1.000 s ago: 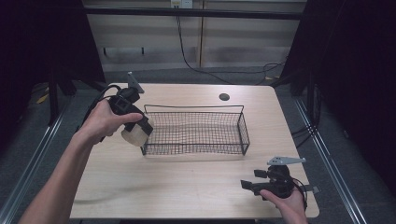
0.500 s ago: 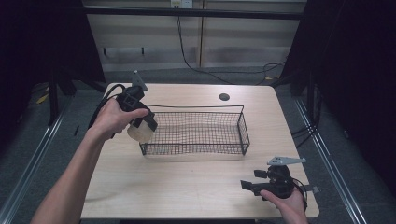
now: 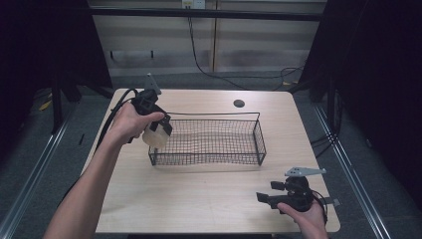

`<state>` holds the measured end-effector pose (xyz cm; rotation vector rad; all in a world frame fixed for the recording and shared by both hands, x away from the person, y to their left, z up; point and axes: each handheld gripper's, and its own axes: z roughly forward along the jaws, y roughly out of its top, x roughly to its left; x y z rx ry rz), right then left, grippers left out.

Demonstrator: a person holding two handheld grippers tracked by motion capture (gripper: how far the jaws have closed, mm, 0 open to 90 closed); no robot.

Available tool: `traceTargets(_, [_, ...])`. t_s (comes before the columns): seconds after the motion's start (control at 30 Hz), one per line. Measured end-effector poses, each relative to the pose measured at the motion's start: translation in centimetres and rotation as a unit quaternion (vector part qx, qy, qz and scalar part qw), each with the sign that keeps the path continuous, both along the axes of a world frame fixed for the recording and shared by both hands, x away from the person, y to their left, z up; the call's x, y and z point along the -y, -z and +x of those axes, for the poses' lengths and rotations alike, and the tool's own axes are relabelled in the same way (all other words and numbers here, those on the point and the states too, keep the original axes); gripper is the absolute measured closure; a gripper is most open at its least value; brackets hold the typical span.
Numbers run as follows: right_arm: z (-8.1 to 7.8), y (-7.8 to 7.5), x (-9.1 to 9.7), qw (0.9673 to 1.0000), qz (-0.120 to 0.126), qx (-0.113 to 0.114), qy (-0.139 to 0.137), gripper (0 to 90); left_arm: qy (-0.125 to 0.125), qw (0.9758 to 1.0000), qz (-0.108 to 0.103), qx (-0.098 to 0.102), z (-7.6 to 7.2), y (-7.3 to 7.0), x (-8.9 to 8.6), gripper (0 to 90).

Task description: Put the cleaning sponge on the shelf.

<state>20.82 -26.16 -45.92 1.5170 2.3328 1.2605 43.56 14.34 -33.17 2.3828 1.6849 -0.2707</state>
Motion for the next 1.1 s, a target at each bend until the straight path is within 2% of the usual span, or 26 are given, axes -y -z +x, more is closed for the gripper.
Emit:
traceTargets(0.27, [0.1, 0.1, 0.0, 1.0000, 0.003, 0.000, -0.001, 20.1, -0.018, 0.9997, 0.015, 0.000, 0.6, 1.1, 0.6, 28.4])
traceTargets(0.43, [0.1, 0.1, 0.0, 1.0000, 0.001, 0.001, -0.004, 20.1, -0.024, 0.9996, 0.014, 0.000, 0.8, 1.5, 0.8, 28.4])
traceTargets(0.47, [0.1, 0.1, -0.1, 1.0000, 0.001, -0.002, -0.004, 20.1, -0.024, 0.9994, 0.025, -0.001, 0.8, 1.8, 1.1, 28.4])
traceTargets(0.6, [0.1, 0.1, -0.1, 1.0000, 0.001, -0.003, -0.005, 20.1, -0.021, 0.9993, 0.030, -0.008, 1.0, 2.5, 1.4, 28.4])
traceTargets(0.63, [0.1, 0.1, -0.1, 1.0000, 0.001, -0.003, -0.005, 20.1, -0.024, 0.9993, 0.027, -0.007, 1.0, 2.7, 1.5, 28.4])
traceTargets(0.67, [0.1, 0.1, -0.1, 1.0000, 0.001, -0.003, -0.004, 20.1, -0.029, 0.9987, 0.041, -0.005, 1.2, 3.0, 1.6, 28.4])
traceTargets(0.83, [0.1, 0.1, -0.1, 1.0000, 0.002, -0.003, -0.005, 20.1, -0.037, 0.9980, 0.050, -0.009, 1.7, 3.7, 1.8, 28.4])
traceTargets(0.9, [0.2, 0.2, -0.1, 1.0000, 0.002, -0.005, -0.005, 20.1, -0.046, 0.9972, 0.059, -0.001, 1.9, 3.9, 2.0, 28.4])
traceTargets(1.1, [0.3, 0.3, -0.1, 0.9999, 0.003, -0.009, -0.005, 20.0, -0.050, 0.9968, 0.060, -0.018, 2.4, 5.1, 2.1, 28.4])
